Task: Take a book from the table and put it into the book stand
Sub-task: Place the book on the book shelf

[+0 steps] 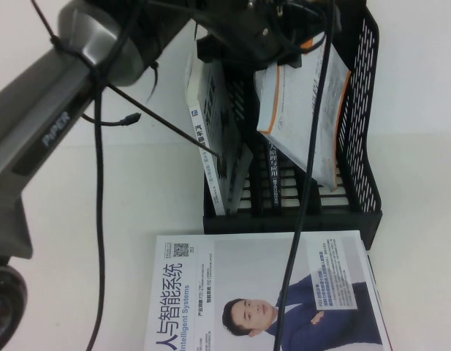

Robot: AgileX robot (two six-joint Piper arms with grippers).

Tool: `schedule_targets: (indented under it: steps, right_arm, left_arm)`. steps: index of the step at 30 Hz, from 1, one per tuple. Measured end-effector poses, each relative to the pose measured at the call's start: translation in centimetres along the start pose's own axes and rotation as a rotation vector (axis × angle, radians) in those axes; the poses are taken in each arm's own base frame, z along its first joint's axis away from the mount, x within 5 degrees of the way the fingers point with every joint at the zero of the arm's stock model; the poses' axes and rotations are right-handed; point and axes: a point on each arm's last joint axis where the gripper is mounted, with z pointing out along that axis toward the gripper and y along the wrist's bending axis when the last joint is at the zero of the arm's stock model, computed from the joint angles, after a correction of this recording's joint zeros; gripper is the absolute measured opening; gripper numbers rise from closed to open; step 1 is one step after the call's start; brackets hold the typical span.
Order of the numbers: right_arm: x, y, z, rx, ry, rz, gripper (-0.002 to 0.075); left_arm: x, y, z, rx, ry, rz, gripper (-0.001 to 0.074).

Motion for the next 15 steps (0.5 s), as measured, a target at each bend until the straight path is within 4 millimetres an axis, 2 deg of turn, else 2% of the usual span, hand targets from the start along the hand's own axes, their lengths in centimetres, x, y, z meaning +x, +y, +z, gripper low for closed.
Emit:
schedule_targets:
  steps: [8,15]
  right_arm:
    - [0.1,0.1,0.0,-0.015,0.011,-0.009,0.0005]
    - [0.4,0.5,0.3,-0.042,0.014,-0.017,0.0005]
  left_arm:
    - [1.0,0.4,3.0,-0.024,0.042,-0.012,0.0106]
    - [1.2,0.6,3.8,-0.031,0.051,-0.025,0.0106]
